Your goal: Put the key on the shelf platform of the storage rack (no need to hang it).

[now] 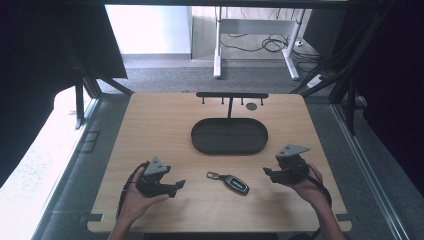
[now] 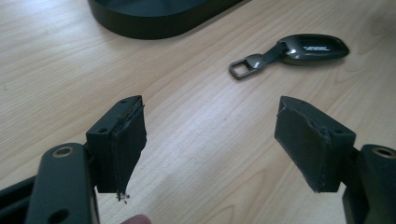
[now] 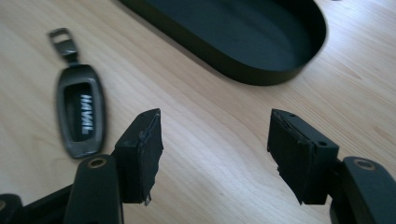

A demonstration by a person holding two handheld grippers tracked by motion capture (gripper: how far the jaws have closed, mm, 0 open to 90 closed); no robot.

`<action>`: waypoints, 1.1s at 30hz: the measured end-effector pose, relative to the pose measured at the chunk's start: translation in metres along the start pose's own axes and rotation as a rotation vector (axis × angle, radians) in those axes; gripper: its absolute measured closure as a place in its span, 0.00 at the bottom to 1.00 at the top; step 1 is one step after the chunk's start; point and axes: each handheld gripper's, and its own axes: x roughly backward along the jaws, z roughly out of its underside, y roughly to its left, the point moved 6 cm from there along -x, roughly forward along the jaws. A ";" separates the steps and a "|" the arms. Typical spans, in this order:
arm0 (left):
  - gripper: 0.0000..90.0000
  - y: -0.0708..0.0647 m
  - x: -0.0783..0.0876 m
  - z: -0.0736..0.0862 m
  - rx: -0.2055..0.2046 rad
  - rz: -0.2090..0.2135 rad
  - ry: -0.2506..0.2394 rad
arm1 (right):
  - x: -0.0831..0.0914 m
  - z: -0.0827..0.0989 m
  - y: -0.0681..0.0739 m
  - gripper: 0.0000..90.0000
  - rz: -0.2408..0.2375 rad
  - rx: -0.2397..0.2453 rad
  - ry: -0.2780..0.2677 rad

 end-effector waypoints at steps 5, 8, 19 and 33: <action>0.28 0.002 0.002 0.002 0.008 0.016 0.003 | 0.002 -0.013 0.014 0.40 -0.021 0.051 0.044; 0.28 0.002 0.003 0.003 0.019 0.018 0.005 | 0.001 -0.021 0.020 0.39 -0.033 0.071 0.066; 0.27 -0.001 0.009 -0.001 0.020 -0.007 -0.006 | -0.008 -0.039 0.031 0.39 -0.072 0.108 0.102; 0.27 -0.005 0.005 0.001 -0.009 -0.013 0.014 | -0.030 -0.050 0.066 0.38 -0.155 0.199 0.188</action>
